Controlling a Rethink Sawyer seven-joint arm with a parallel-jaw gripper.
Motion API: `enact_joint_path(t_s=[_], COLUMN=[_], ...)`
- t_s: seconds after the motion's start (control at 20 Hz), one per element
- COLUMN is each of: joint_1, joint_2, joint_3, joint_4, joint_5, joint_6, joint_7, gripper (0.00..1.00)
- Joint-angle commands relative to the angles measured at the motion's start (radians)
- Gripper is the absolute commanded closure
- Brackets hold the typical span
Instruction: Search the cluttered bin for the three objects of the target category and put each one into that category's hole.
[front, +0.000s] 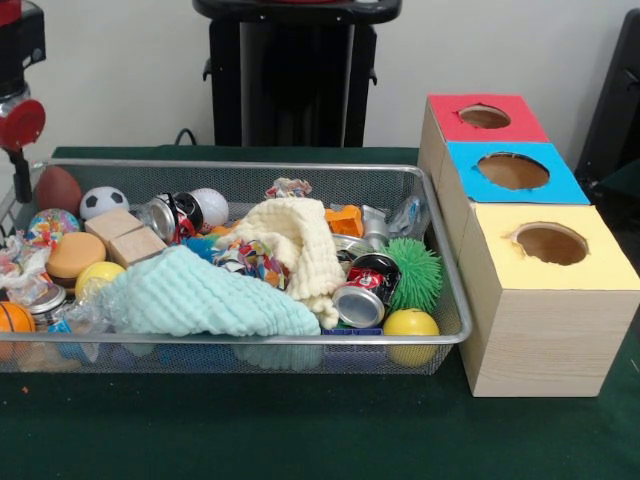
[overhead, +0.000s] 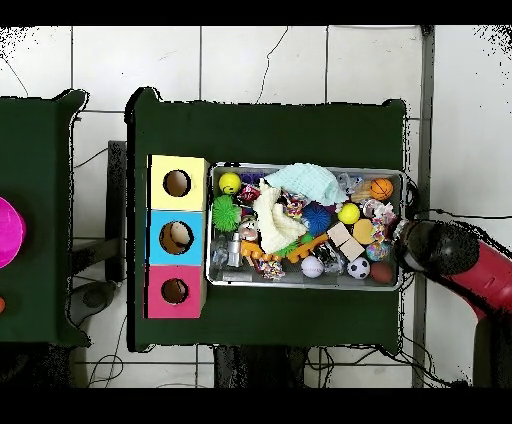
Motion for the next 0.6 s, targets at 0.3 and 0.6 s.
enact_joint_path(t_s=[0.3,0.6], joint_1=[0.101,0.171], joint_2=[-0.079,-0.07], joint_3=[-0.064,-0.096], joint_4=[0.312,0.364], joint_5=[0.126,0.19], joint_6=[-0.085,-0.162], joint_7=[0.337,0.374], gripper=[0.0,0.0])
